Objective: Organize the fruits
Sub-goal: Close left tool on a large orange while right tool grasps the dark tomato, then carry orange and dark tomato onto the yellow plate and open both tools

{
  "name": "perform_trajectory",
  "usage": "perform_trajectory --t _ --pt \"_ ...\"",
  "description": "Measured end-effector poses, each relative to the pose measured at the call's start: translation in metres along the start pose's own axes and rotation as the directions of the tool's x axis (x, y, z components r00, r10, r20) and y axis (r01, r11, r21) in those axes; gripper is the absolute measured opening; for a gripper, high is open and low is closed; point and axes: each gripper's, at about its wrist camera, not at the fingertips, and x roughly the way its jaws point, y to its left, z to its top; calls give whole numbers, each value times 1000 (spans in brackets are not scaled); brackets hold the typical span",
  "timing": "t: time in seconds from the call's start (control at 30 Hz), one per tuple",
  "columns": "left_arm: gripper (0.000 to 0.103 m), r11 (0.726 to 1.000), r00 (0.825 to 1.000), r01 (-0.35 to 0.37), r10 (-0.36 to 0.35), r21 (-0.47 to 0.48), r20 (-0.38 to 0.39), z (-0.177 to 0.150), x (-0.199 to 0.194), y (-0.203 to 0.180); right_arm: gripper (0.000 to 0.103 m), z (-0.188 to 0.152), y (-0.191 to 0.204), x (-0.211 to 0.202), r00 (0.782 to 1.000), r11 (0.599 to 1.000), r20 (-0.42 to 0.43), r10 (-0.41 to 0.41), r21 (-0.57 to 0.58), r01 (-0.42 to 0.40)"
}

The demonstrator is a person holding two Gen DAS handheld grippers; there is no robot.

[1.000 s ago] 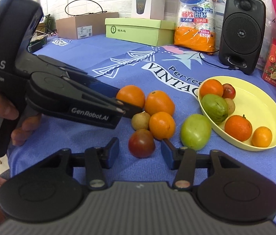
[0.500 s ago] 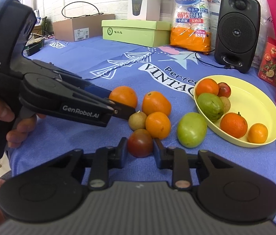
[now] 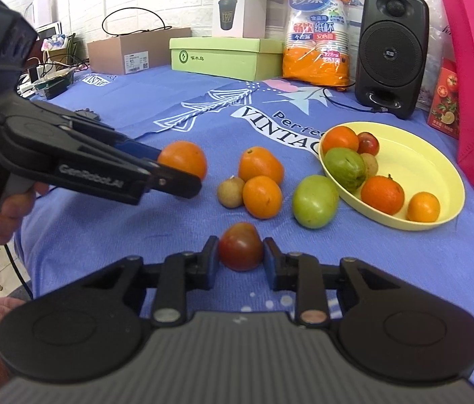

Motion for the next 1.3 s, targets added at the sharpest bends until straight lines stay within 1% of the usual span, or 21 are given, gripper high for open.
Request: perform_trajectory --t 0.3,0.57,0.83,1.0,1.3 --pt "42 998 999 33 -34 45 20 7 -12 -23 27 -7 -9 -20 999 999 16 -43 19 42" --pt "42 993 997 65 -68 99 33 27 -2 -43 27 -4 -28 -32 995 995 52 -88 53 86" --pt "42 984 993 105 -111 145 30 56 27 -65 27 6 -68 -40 983 984 88 -161 92 153" --pt "42 980 991 126 -132 153 30 74 51 -75 27 13 -94 -40 974 977 103 -200 103 189" --pt "42 980 992 127 -130 155 7 102 104 -88 27 32 -133 -20 965 967 118 -235 130 220"
